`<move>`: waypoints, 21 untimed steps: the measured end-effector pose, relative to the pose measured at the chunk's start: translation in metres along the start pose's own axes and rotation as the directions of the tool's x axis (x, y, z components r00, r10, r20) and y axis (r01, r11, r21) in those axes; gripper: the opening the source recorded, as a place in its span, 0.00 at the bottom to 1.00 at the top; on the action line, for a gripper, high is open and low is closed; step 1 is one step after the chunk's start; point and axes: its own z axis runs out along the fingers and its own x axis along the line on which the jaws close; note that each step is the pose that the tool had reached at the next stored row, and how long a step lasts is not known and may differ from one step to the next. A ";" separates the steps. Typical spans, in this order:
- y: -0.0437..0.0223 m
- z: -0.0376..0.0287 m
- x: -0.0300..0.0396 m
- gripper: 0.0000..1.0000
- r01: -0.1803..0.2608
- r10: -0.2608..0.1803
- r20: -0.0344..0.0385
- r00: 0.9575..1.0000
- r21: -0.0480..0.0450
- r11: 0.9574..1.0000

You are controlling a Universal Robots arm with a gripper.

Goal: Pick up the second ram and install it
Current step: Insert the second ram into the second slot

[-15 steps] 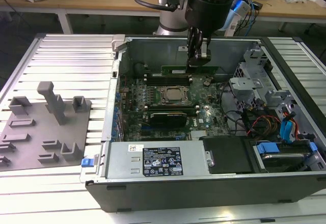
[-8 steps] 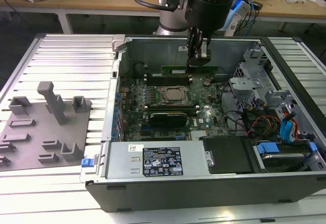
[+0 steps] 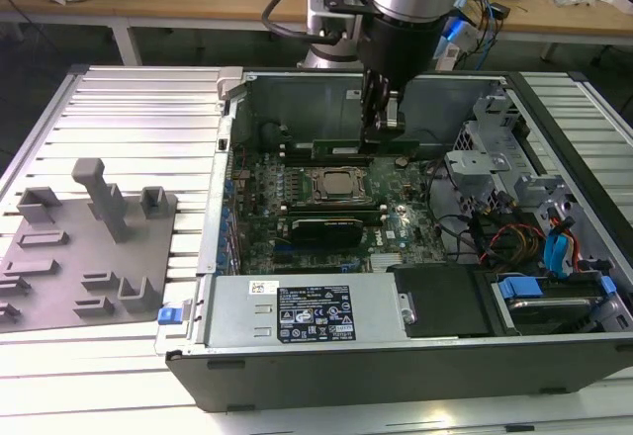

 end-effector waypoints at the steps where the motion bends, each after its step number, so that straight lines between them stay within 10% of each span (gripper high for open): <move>1: -0.0001 0.0022 0.0001 0.14 0.000 0.000 0.000 1.000 0.000 1.000; 21: -0.0016 0.0325 0.0013 0.14 0.000 0.000 0.000 1.000 0.000 1.000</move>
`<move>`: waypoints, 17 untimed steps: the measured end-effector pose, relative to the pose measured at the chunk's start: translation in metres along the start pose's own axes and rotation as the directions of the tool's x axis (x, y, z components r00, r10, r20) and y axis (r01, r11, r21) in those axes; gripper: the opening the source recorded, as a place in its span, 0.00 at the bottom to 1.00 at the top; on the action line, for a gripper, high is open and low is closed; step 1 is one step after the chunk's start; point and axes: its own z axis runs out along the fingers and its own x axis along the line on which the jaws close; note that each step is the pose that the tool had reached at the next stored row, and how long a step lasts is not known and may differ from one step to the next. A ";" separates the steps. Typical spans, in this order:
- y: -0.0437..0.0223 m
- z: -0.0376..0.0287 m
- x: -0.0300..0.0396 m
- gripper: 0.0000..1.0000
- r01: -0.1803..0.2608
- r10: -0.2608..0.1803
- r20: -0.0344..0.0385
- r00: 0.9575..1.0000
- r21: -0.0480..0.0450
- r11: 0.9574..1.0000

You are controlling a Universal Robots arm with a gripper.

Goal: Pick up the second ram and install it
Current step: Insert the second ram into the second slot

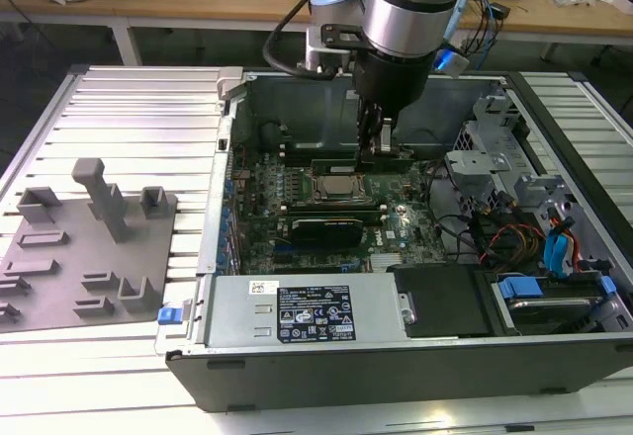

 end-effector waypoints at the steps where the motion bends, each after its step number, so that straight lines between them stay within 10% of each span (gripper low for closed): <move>1: -0.0001 0.0017 0.0001 0.14 0.000 0.000 0.000 1.000 0.000 1.000; 17: -0.0010 0.0222 0.0009 0.14 0.000 0.000 0.000 1.000 0.000 1.000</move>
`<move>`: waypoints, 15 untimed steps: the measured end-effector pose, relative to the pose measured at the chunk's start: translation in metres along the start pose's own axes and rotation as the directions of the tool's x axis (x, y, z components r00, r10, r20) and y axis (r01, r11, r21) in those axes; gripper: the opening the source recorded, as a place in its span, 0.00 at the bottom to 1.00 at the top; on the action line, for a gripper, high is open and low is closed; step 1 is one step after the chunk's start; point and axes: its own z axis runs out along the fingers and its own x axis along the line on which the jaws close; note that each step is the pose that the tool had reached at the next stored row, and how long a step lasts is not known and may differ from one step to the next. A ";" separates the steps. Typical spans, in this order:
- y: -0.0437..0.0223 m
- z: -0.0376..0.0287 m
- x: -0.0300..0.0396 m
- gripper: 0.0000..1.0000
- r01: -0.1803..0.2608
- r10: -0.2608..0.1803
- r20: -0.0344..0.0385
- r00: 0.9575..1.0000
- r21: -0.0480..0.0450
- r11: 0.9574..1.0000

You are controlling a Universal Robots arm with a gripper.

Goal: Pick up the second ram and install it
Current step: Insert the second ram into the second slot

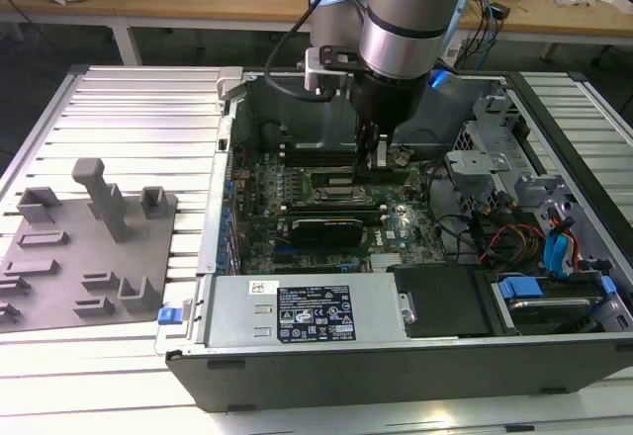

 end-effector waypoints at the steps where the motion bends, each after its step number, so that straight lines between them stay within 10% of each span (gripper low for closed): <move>1: -0.0001 0.0017 0.0001 0.14 0.000 0.000 0.000 1.000 0.000 1.000; 12: -0.0010 0.0247 0.0005 0.14 0.000 0.000 0.000 1.000 0.000 1.000; 15: 0.0033 0.0323 -0.0086 0.14 0.000 0.000 0.000 1.000 0.000 1.000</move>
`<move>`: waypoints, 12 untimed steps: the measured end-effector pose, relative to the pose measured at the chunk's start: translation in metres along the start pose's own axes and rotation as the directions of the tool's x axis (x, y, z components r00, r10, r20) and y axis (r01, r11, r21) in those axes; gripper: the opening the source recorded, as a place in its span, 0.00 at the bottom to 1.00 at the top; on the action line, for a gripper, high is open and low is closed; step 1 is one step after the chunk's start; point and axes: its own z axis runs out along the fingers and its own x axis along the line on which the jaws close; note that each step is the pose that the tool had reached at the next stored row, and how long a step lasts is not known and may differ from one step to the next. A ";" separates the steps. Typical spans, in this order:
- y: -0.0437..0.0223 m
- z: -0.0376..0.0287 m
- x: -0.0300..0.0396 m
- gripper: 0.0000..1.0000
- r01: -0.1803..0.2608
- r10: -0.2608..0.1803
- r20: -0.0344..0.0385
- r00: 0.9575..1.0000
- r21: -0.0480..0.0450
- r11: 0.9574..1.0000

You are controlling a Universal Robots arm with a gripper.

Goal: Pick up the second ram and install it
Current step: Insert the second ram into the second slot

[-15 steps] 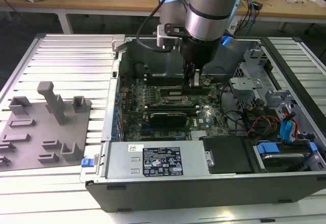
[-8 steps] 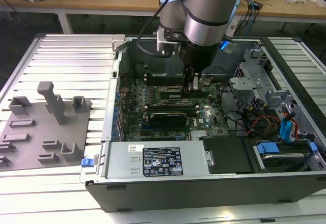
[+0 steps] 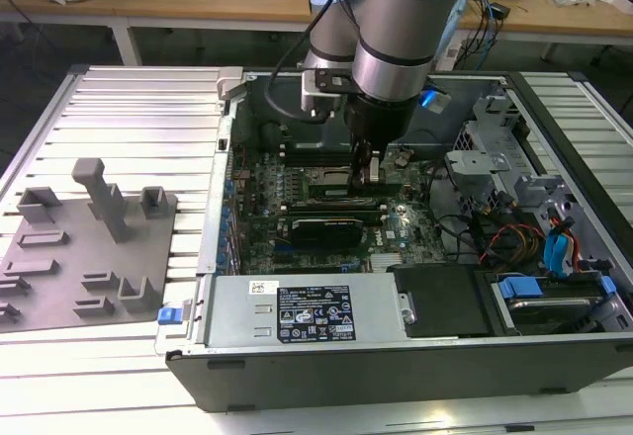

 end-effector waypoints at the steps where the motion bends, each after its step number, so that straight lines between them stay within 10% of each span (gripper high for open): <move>1: 0.0038 0.0021 -0.0003 0.14 0.000 0.000 0.000 1.000 0.000 1.000; 5: 0.0173 0.0095 0.0085 0.14 -0.001 0.001 -0.001 1.000 0.000 1.000; 12: 0.0212 0.0198 0.0061 0.14 -0.020 0.020 -0.008 1.000 0.001 1.000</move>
